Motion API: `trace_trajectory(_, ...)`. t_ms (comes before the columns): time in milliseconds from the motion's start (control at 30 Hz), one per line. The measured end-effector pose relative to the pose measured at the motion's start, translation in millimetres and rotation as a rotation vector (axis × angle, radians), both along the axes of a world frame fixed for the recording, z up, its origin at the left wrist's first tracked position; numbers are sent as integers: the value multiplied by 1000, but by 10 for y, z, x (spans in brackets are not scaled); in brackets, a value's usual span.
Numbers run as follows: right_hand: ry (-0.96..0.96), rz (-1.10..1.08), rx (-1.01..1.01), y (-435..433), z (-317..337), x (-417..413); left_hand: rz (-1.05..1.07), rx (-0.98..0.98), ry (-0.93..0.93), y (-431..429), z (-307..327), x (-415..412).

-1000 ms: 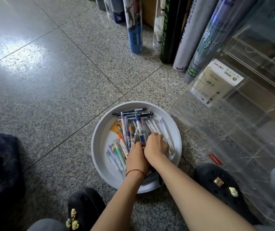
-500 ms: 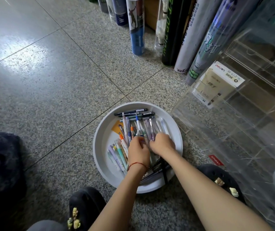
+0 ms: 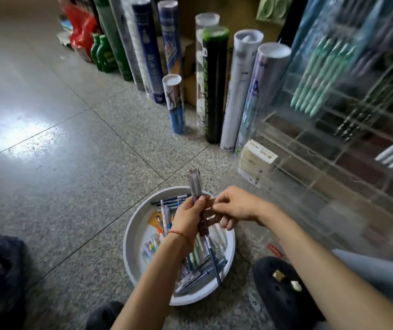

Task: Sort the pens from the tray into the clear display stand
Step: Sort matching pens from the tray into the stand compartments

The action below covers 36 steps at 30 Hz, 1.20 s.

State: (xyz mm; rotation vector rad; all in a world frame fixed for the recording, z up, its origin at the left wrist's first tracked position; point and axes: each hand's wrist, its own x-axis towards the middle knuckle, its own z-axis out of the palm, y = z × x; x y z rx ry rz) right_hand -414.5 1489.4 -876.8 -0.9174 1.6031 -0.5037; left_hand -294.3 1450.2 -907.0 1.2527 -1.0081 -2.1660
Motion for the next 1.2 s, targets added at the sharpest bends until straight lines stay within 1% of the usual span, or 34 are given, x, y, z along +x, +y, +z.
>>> trace_trajectory(100, 92, -148, -172, 180, 579, -179, -156, -135, -17, 94, 438, -70)
trace_trajectory(167, 130, -215, -274, 338, 969, -372, -245, -217, 7, 192, 711, -229)
trace_trajectory(233, 179, -263, -331, 521, 1309, -579, -313, -241, 62, 337, 972, -429)
trace_trajectory(333, 235, -374, -371, 813, 1659, -831, -463, -292, 88, 629, 1295, -707)
trace_trajectory(433, 210, -491, -425, 1100, 1884, -956, -538, -339, 142, 904, 1578, -936)
trace_trajectory(533, 165, -612, -497, 1443, 2042, -1031, -567, -439, 135, 1141, 1754, -1136)
trace_trajectory(567, 163, -654, -516, 1568, 2074, -1058, -587, -446, 140, 1218, 1795, -1191)
trace_trajectory(667, 210, -840, -552, 1903, 2094, -1224, -627, -337, 187, 1436, 1883, -1343)
trace_trajectory(733, 209, -958, -562, 2050, 2092, -1367, -641, -313, 174, 1537, 1904, -1415)
trace_trajectory(767, 197, -984, -557, 2099, 2101, -1418, -651, -315, 162, 1576, 1902, -1431)
trace_trajectory(833, 143, -952, -551, 2138, 2120, -1454, -654, -298, 153, 1620, 1885, -1438)
trace_trajectory(933, -49, -838, -580, 2074, 2168, -1413, -613, -225, 145, 1575, 1892, -1439)
trace_trajectory(967, -65, -815, -599, 2027, 2189, -1409, -597, -225, 137, 1529, 1912, -1452)
trace_trajectory(1100, 129, -796, -670, 1794, 2323, -1484, -571, -328, 114, 1258, 2061, -1583)
trace_trajectory(1200, 96, -812, -768, 1602, 2492, -1589, -554, -371, 139, 1069, 2272, -1726)
